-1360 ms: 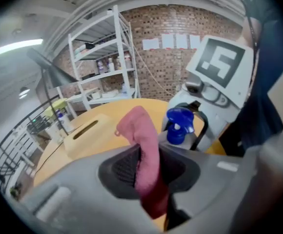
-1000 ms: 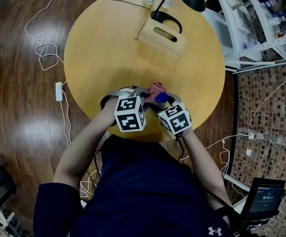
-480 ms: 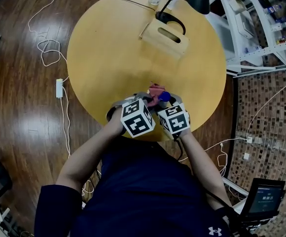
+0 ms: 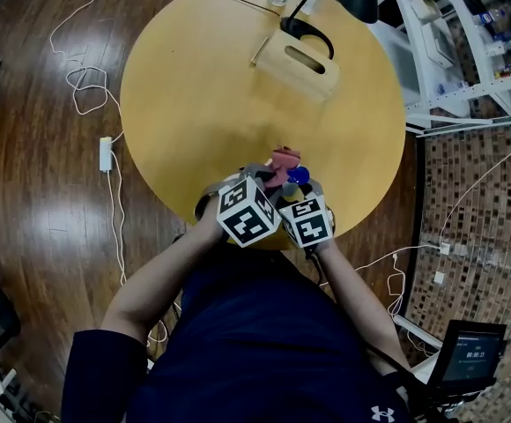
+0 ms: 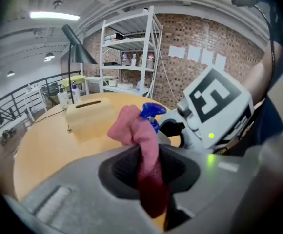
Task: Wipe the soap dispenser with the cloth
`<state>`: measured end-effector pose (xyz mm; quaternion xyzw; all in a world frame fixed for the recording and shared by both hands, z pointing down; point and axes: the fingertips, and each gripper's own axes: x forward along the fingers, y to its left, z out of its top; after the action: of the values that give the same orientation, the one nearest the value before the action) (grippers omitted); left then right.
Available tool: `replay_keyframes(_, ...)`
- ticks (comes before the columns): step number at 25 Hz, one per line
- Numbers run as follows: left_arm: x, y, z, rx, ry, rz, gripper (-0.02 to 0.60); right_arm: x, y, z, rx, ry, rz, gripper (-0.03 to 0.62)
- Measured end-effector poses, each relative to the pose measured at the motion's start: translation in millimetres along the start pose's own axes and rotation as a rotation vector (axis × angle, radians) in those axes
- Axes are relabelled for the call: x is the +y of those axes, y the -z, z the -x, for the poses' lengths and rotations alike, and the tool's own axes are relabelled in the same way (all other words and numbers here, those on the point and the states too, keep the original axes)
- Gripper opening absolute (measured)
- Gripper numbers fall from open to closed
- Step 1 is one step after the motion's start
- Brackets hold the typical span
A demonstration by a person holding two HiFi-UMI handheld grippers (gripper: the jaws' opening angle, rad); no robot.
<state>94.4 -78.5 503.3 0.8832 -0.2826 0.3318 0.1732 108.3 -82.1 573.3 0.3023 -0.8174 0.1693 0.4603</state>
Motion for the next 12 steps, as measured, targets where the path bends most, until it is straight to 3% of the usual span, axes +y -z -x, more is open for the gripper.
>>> replay_keyframes(4,-28.0,12.0,-5.8,0.027,0.029,-0.05,0.085,-7.4,6.8,-1.8,0.016,0.012,-0.072,0.279)
replay_keyframes(7,-33.4,18.3,-6.2,0.01,0.049,-0.002,0.084,-7.4,11.6,-2.4,0.013,0.01,-0.062,0.273)
replay_keyframes(10,-16.6,9.5,0.6,-0.05,0.001,0.068,0.086,0.0,8.3,1.0,0.025,0.011,-0.022,0.27)
replay_keyframes(12,-7.0,4.5,2.3,-0.061,-0.036,0.049,0.086,4.6,10.8,2.6,0.045,0.016,0.03,0.27)
